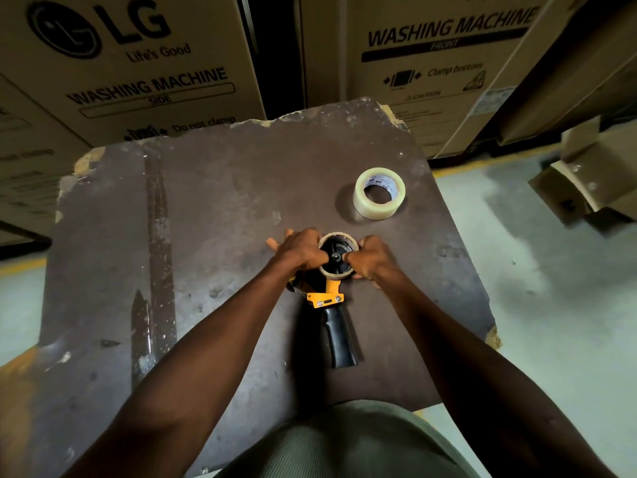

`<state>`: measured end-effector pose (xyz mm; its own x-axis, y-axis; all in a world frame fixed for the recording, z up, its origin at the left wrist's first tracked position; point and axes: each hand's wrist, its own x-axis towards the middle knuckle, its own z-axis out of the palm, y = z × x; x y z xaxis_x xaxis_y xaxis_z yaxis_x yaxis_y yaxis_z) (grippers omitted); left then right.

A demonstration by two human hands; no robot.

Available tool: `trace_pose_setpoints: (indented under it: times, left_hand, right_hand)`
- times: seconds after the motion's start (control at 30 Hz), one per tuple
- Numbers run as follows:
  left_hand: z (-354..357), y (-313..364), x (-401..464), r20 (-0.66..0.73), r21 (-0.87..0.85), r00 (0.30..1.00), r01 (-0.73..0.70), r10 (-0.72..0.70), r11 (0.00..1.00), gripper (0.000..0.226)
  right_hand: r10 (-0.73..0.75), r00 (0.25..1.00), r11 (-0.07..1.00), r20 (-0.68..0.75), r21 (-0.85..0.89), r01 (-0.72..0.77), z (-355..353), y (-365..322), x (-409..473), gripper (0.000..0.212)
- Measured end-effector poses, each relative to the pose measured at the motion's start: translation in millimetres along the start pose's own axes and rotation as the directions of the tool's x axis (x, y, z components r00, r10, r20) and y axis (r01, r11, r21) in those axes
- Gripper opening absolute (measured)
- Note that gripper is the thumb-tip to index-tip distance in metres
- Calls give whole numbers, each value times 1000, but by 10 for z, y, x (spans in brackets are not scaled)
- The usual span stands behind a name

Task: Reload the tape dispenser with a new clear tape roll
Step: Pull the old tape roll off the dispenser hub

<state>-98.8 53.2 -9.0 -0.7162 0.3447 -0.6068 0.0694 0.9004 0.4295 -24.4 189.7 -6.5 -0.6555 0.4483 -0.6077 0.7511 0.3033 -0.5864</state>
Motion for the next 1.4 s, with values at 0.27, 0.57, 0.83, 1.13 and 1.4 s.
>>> trace_pose_setpoints:
  times: [0.27, 0.57, 0.83, 1.13, 1.4]
  left_hand:
    - [-118, -14, 10, 22, -10, 999, -38, 38, 999, 33]
    - [-18, 46, -49, -85, 51, 996, -33, 37, 998, 23]
    - [-78, 27, -83, -116, 32, 992, -55, 58, 998, 22]
    - [-292, 41, -208, -37, -128, 993, -118, 114, 985, 40]
    - [-432, 148, -541, -135, -378, 963, -268, 233, 886, 28]
  right_hand:
    - [-15, 999, 999, -30, 31, 16, -20, 18, -56, 14]
    - [-41, 995, 992, -95, -123, 29, -9, -24, -99, 17]
    - [-6, 996, 997, -93, -80, -2, -15, 2, -53, 18]
    - [-18, 1000, 995, -19, 97, 20, -159, -96, -177, 15]
    - [-275, 925, 825, 263, 558, 86, -580, -6, -581, 41]
